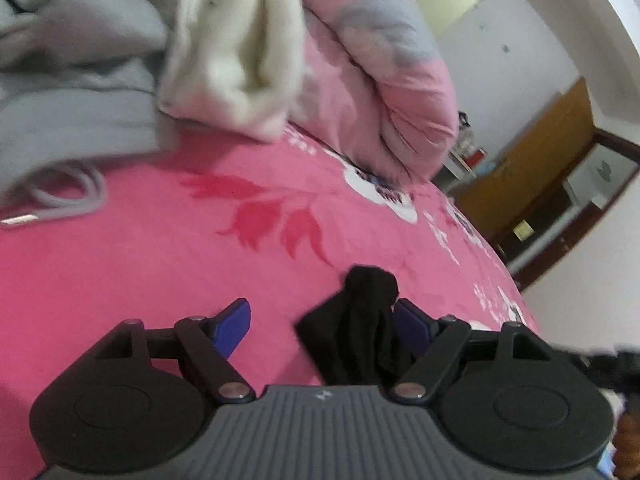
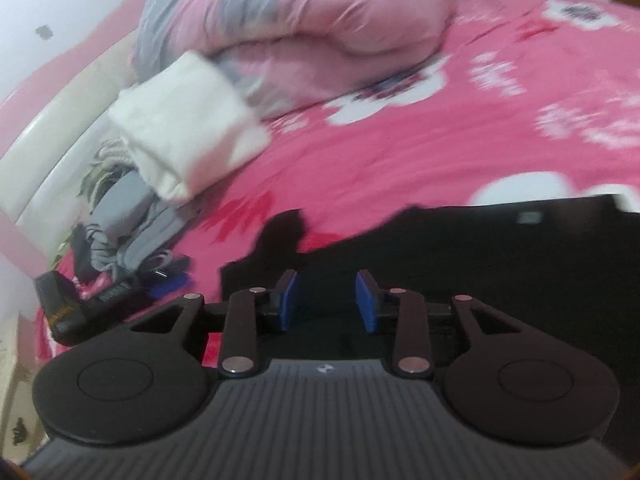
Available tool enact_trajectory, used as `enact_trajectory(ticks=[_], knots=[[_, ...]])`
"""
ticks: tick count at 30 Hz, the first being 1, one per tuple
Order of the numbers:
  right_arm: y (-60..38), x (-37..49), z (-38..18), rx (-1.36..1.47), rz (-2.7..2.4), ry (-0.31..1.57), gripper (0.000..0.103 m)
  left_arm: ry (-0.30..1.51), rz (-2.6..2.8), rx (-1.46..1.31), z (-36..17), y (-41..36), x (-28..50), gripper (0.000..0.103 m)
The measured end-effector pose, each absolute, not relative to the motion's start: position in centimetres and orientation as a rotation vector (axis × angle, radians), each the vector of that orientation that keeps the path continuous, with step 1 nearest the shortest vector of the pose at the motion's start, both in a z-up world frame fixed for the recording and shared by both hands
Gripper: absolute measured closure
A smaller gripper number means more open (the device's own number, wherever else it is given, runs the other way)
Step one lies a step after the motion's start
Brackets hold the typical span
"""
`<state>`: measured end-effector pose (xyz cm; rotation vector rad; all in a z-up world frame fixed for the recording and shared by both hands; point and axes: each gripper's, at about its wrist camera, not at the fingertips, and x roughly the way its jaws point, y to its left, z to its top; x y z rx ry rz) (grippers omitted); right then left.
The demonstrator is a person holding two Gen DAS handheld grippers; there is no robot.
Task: Fold clothes
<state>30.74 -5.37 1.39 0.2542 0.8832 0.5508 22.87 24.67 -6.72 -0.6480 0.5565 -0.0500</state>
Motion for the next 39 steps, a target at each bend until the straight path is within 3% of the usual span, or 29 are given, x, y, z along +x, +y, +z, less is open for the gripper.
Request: enact_trajectory(ticks=[6,12,14,15,16,17,20,27,28,29,31,39], knots=[[1.4,36.1,-2.8,0.258,0.547,0.923,0.059,0.539,-0.048,-0.534,-7.6,22.8,23.4,0.033],[4.4,41.1,-6.9,0.289,0.485,0.991,0.055,0.549,-0.054,-0.522,-8.0,22.6,23.2,0.051],[5.0,41.6,-7.5,0.290,0.481,0.982,0.056,0.555,-0.056,-0.533,-8.2,22.7,23.2,0.062],[5.2,41.6,-7.4,0.279,0.488,0.966,0.067,0.559,-0.055,-0.538,-8.2,22.8,23.2,0.066],[5.3,41.5,-7.2,0.270,0.504,0.956,0.091,0.563,-0.055,-0.544,-8.3,22.9,23.1,0.072],[5.4,41.3,-7.0,0.271,0.519,0.947,0.097,0.566,-0.054,-0.552,-8.4,23.0,23.1,0.079],[5.5,40.7,-6.0,0.272,0.561,0.907,0.101,0.572,-0.050,-0.583,-8.7,23.5,23.0,0.087],[4.8,38.9,-2.5,0.357,0.701,0.800,0.102,0.518,-0.069,-0.732,-9.0,25.5,22.3,0.085],[4.8,38.6,-1.9,0.365,0.726,0.788,0.102,0.509,-0.072,-0.753,-9.0,25.8,22.2,0.076],[4.9,38.3,-1.4,0.367,0.755,0.777,0.102,0.501,-0.075,-0.775,-9.1,26.1,22.1,0.059],[5.0,37.5,-0.5,0.361,0.808,0.750,0.102,0.483,-0.081,-0.818,-9.2,26.7,21.9,0.049],[3.1,30.7,1.7,0.195,1.055,0.618,0.102,0.453,-0.101,-0.894,-9.2,27.8,21.5,0.041]])
